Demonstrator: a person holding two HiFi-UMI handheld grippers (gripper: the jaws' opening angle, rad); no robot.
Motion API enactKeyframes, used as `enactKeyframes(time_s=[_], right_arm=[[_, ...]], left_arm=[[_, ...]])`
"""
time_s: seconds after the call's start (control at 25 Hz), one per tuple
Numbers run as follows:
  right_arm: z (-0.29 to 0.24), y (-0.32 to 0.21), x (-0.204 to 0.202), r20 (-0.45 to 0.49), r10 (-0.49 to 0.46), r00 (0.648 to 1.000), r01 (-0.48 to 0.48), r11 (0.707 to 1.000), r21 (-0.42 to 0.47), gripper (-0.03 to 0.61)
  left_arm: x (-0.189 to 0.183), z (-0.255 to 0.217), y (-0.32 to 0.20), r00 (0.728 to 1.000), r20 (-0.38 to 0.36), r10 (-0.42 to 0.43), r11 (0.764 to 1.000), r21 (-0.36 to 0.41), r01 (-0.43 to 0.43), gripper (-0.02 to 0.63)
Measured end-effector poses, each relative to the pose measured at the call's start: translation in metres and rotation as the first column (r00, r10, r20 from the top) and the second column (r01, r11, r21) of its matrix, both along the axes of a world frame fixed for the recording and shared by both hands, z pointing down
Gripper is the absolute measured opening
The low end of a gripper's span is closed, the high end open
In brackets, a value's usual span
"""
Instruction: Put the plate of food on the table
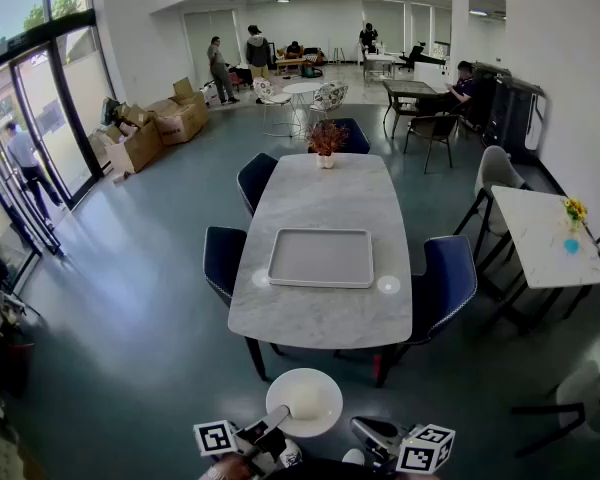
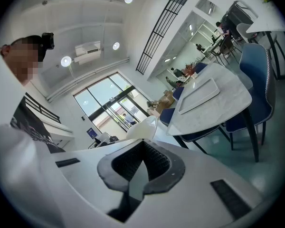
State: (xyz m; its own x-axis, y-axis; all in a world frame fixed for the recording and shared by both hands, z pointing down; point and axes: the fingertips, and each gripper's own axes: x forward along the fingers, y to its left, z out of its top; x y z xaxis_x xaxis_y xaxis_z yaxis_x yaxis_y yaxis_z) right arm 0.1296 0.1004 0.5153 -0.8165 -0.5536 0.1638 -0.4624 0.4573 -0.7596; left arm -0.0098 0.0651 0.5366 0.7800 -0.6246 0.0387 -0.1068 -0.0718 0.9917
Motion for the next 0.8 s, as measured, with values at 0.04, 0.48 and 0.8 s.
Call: enactKeyframes(time_s=[0.04, 0.48, 0.8], right_arm=[[0.001, 0.0, 0.0, 0.001, 0.0, 1.0, 0.0, 1.0, 0.0, 0.011], [0.002, 0.001, 0.004, 0.026, -0.006, 1.0, 0.006, 1.0, -0.004, 0.011], [-0.001, -0.027, 0.013, 0.067, 0.028, 0.997, -0.028, 1.0, 0.005, 0.014]], left_arm=[[-0.001, 0.0, 0.0, 1.0, 0.003, 0.001, 1.0, 0.0, -0.001, 0.025], [0.005, 0.0, -0.002, 1.0, -0.003, 0.002, 1.0, -0.006, -0.002, 0.025], [0.001, -0.003, -0.013, 1.0, 0.031, 0.004, 0.999, 0.052, -0.005, 0.025]])
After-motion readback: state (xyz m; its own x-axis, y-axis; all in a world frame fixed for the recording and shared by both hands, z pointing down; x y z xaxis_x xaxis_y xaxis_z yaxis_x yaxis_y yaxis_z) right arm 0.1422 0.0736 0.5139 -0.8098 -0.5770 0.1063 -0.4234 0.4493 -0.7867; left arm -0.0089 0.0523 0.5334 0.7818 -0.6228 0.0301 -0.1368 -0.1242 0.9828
